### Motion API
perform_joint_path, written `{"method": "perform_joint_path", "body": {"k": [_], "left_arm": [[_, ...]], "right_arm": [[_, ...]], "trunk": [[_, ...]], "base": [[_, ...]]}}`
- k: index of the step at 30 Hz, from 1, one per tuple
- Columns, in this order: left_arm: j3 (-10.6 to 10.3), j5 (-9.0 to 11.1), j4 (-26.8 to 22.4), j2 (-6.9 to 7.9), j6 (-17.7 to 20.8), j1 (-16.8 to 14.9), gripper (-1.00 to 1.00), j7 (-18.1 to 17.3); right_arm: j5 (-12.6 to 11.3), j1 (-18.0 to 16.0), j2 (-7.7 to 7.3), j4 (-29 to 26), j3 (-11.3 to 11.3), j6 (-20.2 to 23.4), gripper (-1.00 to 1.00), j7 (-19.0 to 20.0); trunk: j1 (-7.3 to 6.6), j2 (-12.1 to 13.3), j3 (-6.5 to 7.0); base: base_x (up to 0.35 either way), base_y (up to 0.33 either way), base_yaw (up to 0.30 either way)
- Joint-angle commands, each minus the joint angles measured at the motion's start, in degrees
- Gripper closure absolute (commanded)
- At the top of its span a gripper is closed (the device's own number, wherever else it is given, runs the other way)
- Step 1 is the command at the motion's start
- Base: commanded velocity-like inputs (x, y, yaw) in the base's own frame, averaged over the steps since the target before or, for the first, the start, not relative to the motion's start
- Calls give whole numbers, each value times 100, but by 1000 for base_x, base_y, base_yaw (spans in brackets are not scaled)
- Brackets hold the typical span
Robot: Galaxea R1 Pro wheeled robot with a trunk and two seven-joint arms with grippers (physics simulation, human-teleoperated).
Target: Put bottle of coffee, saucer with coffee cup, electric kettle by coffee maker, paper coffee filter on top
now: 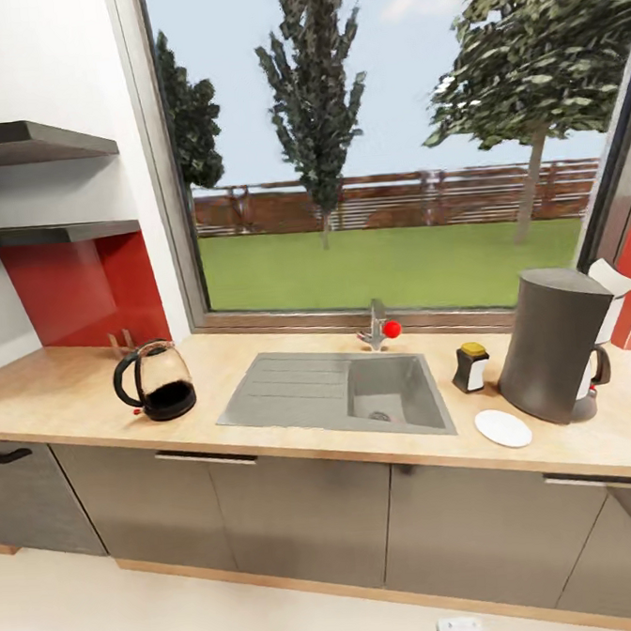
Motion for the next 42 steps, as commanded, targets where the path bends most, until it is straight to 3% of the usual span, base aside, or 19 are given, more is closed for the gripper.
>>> {"method": "perform_joint_path", "body": {"k": [1,42], "left_arm": [[-51,60,8,2,-17,-6,-100,-25],[-66,41,-1,-13,-8,-6,-100,-86]], "right_arm": [[-45,-6,-2,10,48,-20,-100,-17],[-53,-6,37,8,50,-11,-100,7]], "trunk": [[4,-12,-12],[4,-12,-12]], "base": [[75,333,0],[97,336,0]]}}
